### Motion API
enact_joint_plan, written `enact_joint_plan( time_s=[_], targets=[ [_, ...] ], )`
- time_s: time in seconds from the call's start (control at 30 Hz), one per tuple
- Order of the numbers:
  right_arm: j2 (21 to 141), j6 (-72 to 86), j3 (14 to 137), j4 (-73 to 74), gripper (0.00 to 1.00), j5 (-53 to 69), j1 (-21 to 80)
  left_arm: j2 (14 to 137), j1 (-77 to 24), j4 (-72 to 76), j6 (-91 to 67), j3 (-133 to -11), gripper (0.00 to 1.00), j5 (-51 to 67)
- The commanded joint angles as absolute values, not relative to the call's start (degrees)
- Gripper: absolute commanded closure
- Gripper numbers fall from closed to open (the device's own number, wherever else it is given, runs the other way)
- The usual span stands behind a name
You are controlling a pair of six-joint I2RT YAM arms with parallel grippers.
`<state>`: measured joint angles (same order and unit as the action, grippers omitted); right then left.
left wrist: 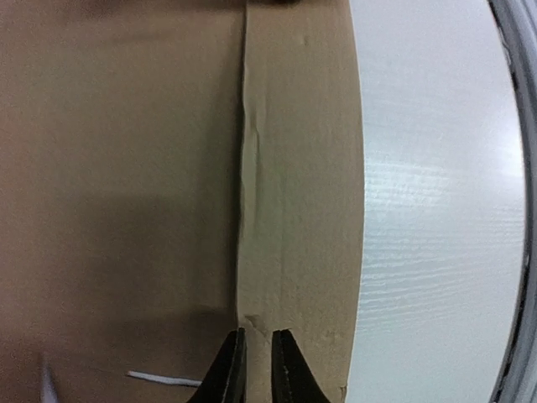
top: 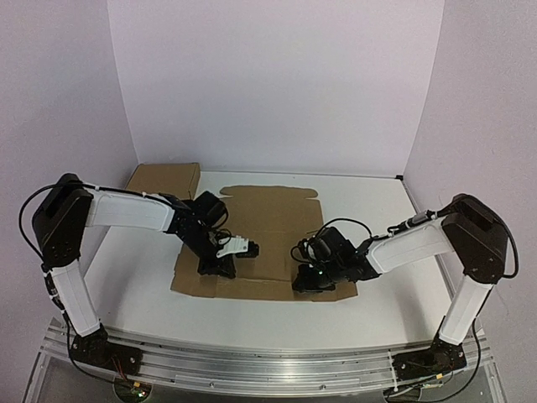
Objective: Fold the paper box
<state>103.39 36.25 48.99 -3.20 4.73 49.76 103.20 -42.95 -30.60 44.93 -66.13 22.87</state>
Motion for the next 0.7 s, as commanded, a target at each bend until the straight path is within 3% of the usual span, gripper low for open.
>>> enact_joint_plan(
  time_s=[0.0, 0.43, 0.67],
  targets=[
    [106.7, 34.5, 49.5, 9.4, 1.00, 4.6, 50.1, 105.0, -42.3, -27.7, 51.4, -59.8, 0.90, 19.2],
    [98.0, 34.7, 55.5, 14.1, 1.00, 4.0, 49.8, 111.1, -42.3, -26.8, 47.5, -57.0, 0.96, 18.1],
    [97.4, 39.3, 49.8, 14.0, 1.00, 0.9, 49.7, 111.4, -42.3, -27.9, 46.0, -58.1, 0.97, 19.0]
  ],
)
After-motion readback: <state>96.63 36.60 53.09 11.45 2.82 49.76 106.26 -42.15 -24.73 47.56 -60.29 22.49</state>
